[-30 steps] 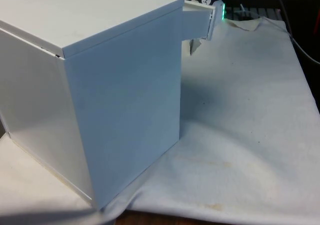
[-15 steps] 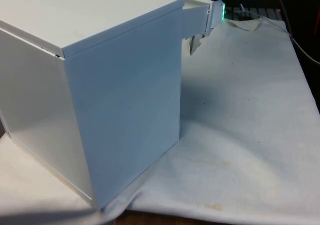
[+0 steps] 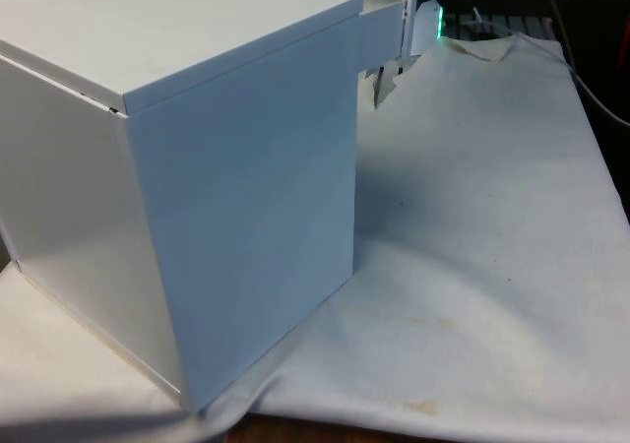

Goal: Open the drawer, then close it.

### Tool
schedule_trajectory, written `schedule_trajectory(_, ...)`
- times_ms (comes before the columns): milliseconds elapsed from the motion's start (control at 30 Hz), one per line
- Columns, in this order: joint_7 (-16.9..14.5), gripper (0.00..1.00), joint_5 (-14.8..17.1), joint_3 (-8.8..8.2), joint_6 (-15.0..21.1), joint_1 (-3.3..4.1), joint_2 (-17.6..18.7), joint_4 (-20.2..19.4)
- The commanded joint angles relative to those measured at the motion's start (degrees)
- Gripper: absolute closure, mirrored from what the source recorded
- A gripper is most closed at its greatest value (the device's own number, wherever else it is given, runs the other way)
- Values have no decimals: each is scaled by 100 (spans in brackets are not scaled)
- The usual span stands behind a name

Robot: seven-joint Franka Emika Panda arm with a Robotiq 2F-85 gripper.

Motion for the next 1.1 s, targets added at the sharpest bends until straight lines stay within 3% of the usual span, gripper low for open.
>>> schedule_trajectory(0, 126, 100, -183, 34, -34, -34, 6, 80)
schedule_trajectory(267, 309, 100, -435, 34, -86, -29, 11, 160)
schedule_trajectory(300, 201, 100, -286, 6, -57, 0, 0, 92)
schedule_trajectory(333, 338, 100, -470, 34, -92, -29, 17, 166)
schedule_trajectory(533, 516, 100, -699, 34, -138, -23, 40, 229)
schedule_trajectory(567, 418, 100, -561, 11, -126, 6, 23, 166)
schedule_trajectory(600, 544, 100, -733, 34, -143, -23, 40, 241)
schedule_trajectory(833, 779, 100, -1008, 40, -195, -17, 86, 309)
schedule_trajectory(867, 693, 100, -882, 11, -166, 6, 80, 246)
schedule_trajectory(933, 882, 100, -1117, 34, -195, -11, 120, 344)
schedule_trajectory(1067, 1049, 100, -1261, 23, -166, -17, 206, 384)
